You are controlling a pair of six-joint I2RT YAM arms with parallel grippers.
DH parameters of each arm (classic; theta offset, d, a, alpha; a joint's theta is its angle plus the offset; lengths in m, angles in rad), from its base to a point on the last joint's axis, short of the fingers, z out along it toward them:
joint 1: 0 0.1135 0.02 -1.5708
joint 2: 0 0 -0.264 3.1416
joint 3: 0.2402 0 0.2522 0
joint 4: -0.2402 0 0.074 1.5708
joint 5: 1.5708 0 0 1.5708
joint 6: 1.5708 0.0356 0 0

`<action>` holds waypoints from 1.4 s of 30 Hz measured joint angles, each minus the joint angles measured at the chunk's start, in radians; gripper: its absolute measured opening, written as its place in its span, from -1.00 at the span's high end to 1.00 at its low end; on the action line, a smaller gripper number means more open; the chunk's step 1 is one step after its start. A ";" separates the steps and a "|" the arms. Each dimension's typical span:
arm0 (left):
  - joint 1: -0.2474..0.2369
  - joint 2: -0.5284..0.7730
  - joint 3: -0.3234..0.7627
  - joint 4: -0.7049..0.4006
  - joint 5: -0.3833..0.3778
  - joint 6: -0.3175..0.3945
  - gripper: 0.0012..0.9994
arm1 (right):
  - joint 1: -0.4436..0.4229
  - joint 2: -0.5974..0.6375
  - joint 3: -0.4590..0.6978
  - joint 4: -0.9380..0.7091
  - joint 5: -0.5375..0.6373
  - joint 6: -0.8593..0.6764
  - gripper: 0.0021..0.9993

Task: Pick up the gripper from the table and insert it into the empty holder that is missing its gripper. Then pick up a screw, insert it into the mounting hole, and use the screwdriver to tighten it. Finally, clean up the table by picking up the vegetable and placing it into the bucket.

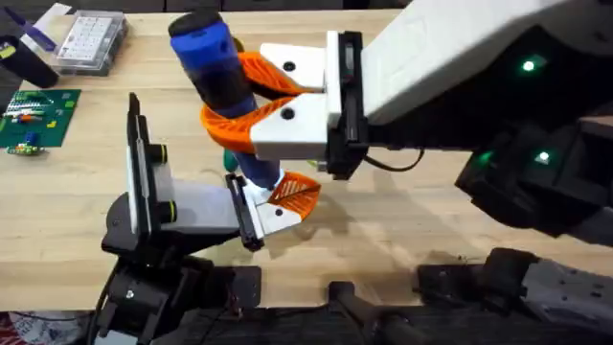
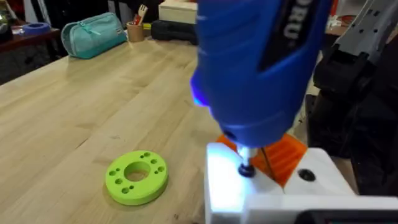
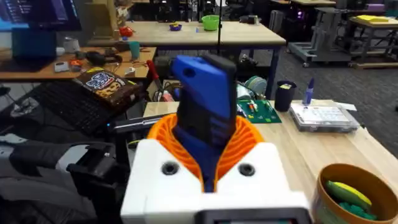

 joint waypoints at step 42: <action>0.001 0.000 0.000 0.000 0.003 -0.015 0.97 | 0.001 -0.015 -0.029 0.017 0.015 0.010 0.90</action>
